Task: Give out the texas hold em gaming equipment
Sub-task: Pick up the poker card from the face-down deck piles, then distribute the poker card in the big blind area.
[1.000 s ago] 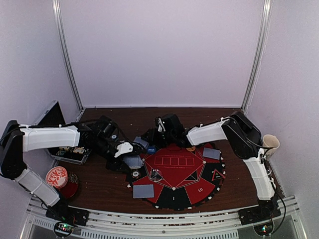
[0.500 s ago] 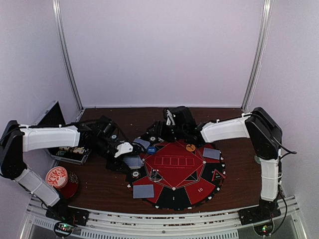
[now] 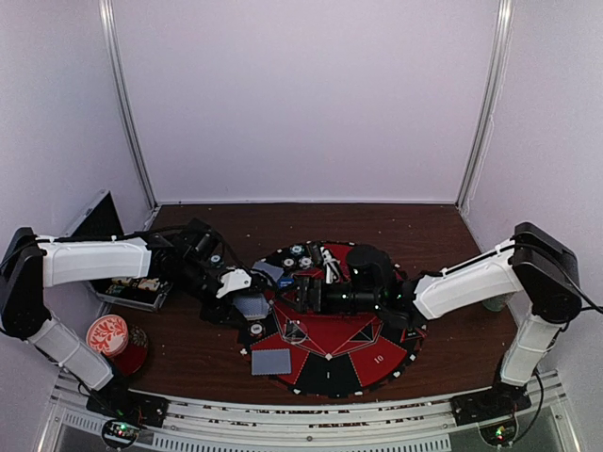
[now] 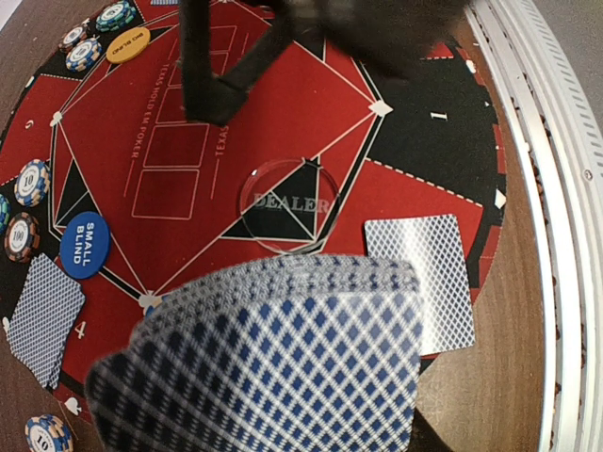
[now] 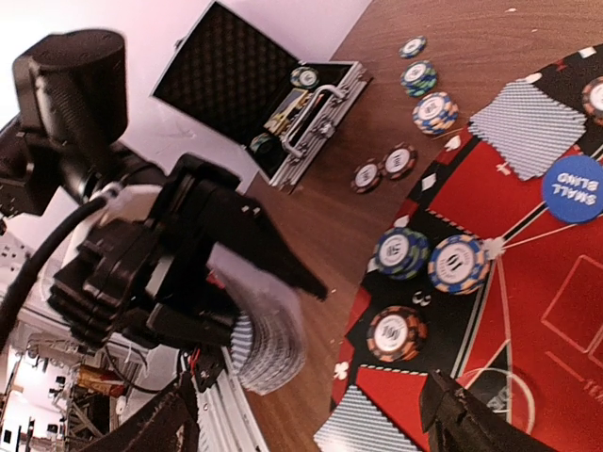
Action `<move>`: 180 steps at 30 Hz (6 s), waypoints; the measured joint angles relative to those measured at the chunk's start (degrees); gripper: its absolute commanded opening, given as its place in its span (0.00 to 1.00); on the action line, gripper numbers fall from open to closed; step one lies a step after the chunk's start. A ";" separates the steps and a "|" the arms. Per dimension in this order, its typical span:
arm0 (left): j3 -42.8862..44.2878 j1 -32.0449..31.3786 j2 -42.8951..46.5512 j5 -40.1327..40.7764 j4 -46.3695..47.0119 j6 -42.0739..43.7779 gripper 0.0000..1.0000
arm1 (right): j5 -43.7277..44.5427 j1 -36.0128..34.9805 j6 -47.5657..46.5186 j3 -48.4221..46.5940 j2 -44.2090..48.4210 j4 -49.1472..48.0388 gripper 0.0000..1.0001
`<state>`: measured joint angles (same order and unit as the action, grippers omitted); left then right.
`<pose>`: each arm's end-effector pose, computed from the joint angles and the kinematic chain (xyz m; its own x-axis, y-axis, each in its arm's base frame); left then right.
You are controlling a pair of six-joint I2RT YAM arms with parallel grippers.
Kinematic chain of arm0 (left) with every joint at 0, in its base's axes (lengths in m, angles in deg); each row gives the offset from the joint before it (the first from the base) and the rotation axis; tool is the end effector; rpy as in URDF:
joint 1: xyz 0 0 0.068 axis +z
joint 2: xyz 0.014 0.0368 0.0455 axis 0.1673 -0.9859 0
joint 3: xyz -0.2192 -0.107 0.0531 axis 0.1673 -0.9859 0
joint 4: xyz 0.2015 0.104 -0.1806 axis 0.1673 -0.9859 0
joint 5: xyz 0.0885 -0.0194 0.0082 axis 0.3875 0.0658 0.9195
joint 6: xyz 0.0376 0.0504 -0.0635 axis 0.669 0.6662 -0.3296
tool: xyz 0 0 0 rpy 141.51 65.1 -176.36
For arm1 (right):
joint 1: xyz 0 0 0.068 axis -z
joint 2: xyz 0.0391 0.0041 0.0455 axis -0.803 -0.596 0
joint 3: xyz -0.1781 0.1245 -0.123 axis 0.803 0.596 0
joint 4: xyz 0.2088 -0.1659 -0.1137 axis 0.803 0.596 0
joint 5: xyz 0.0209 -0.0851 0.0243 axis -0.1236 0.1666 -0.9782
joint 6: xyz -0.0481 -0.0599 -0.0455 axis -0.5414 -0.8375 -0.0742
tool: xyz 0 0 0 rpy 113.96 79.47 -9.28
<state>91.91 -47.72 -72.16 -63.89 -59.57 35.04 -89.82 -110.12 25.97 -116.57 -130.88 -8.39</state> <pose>0.2329 -0.2345 0.1288 -0.1127 0.7603 -0.6397 0.9936 0.0801 -0.0798 0.2097 0.3704 0.1304 -0.8203 -0.0072 -0.5718 -0.5387 0.3454 0.7685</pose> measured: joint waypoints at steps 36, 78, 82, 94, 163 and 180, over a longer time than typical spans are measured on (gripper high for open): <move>-0.13 0.04 0.13 -0.26 0.42 0.04 0.39 | 1.55 -4.61 2.78 -14.73 -17.33 -4.63 0.84; -0.31 0.00 0.11 0.74 0.42 0.04 0.39 | 6.88 -5.05 1.36 -8.41 -7.85 0.22 0.39; -0.31 0.00 0.11 0.48 0.42 0.04 0.39 | 8.72 -5.27 0.81 -8.39 -5.88 1.99 0.36; -0.28 0.00 0.09 0.33 0.37 0.04 0.39 | 8.09 -6.21 -0.26 -8.26 -4.55 1.57 0.00; -0.35 -0.02 -0.61 -0.04 0.39 0.39 0.39 | -14.99 46.16 -5.01 18.99 12.96 16.79 0.05; -0.35 -0.02 -0.74 -0.07 0.42 0.48 0.39 | -14.19 48.30 -6.21 18.18 11.82 18.47 0.46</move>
<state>91.56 -47.74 -72.90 -63.95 -59.15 35.52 -104.01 -61.82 19.76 -98.38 -119.05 10.08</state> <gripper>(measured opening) 0.430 0.402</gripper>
